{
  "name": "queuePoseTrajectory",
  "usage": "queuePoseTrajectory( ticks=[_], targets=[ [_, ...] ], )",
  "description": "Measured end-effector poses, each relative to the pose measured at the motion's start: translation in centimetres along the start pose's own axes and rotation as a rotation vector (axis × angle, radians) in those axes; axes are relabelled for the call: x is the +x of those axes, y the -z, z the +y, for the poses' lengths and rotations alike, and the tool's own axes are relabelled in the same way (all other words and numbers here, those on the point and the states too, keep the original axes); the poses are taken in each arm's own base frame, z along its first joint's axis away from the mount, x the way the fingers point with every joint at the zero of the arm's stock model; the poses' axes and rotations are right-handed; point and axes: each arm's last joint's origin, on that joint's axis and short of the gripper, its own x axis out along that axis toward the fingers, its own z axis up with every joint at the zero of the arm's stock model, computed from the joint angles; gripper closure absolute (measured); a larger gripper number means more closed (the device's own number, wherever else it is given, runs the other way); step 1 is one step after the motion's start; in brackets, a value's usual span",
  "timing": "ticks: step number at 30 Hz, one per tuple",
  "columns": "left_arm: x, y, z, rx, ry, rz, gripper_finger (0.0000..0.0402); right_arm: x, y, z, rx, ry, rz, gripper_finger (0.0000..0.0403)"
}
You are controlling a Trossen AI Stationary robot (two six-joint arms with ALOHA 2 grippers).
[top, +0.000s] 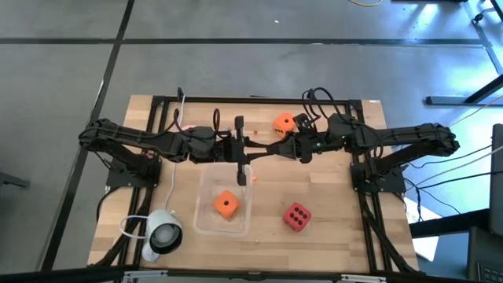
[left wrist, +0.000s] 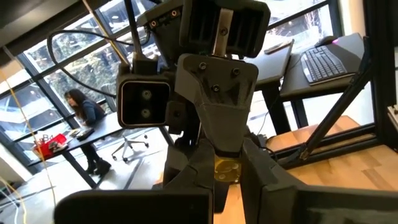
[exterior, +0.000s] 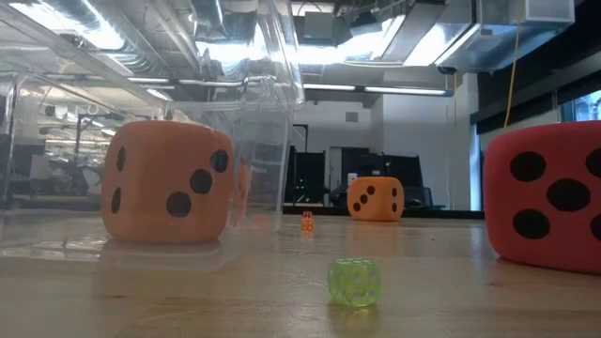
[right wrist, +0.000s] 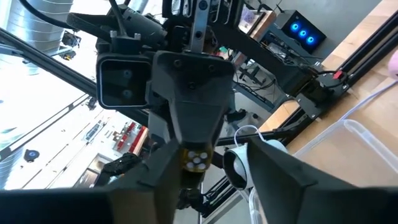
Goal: Pick & Place Dice
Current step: Put the top small yellow die on the bin
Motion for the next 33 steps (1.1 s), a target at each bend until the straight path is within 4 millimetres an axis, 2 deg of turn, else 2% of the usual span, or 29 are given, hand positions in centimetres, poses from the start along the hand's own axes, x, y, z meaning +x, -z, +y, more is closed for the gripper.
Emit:
queuePoseTrajectory(
  ticks=[5, 9, 13, 23, 27, 33],
  targets=[
    [0.0, 0.0, 0.0, -0.004, 0.000, 0.000, 0.0385, 0.0, 0.0, 0.0, 0.000, -0.001, 0.002, 0.0182],
    [0.0, 0.1, 0.0, 0.000, 0.000, 0.013, 0.0385, 0.0, 0.0, 0.0, 0.002, -0.014, 0.011, 0.0167],
    [0.1, 0.6, -0.2, 0.013, -0.004, 0.051, 0.0385, 0.0, 0.0, 0.3, 0.002, -0.043, 0.019, 0.0167],
    [-0.2, 0.3, 0.1, 0.008, -0.022, 0.042, 0.0385, 0.0, -0.1, 0.3, -0.001, -0.043, 0.010, 0.0170],
    [-1.3, -0.6, 0.8, -0.025, -0.041, 0.010, 0.0385, 0.0, -0.2, 0.2, -0.006, -0.019, -0.011, 0.0170],
    [-4.6, -2.5, 2.5, -0.156, -0.039, -0.024, 0.0386, -0.1, -0.6, -0.3, -0.016, 0.016, -0.032, 0.0170]
  ],
)
